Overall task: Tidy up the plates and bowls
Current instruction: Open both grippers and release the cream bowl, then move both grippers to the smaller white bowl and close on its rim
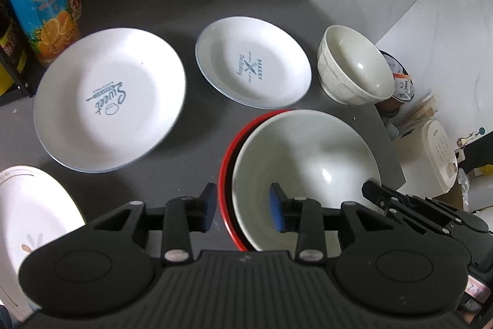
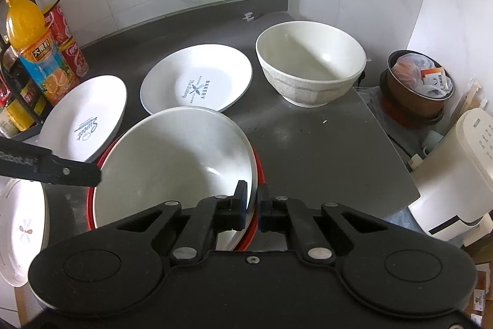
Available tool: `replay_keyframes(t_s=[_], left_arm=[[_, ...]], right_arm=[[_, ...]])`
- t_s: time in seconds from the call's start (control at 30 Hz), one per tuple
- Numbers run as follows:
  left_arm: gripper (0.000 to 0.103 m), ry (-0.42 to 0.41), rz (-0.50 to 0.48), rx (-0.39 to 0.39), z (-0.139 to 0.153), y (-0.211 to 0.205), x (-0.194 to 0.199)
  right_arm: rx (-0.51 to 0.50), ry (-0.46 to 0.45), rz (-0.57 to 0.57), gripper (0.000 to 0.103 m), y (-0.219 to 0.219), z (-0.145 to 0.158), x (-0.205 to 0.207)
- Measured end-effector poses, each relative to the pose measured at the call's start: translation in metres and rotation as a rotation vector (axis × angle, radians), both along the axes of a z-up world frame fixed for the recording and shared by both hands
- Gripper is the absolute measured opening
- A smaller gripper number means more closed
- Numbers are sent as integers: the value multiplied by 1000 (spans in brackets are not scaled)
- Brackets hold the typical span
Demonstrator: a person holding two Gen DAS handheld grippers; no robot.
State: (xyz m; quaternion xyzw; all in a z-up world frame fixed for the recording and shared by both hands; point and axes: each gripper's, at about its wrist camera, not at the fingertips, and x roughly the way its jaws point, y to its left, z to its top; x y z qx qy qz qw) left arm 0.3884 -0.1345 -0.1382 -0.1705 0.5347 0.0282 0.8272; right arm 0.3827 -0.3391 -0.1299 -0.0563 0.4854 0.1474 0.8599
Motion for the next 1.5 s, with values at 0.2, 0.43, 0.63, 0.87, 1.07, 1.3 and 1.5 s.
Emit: replay_keyframes(t_s=[0.2,0.43,0.63,0.87,1.07,1.3,1.5], left_arm=[[43,-19,-2,9,5,7,-5],[53,-47,-45,17,10,14,-4],[73,-105,-96,41,18,16,3],[80,-150,-147,28,26,14,16],[81,-164,-172,28,27,4,30],[81,-143,-174,47,22,-18,53],[81,-138,-144,65,19,-39,80]], right_arm=[[25,11,-50,13,0,4,4],[32,-19,-115,29,1,16,3],[33,-80,-185,60,-1,35,-3],[68,-129,-301,89,-18,48,-8],[105,-129,-365,101,-36,51,0],[142,-114,-391,101,-62,40,22],[185,-77,-373,101,-86,31,51]])
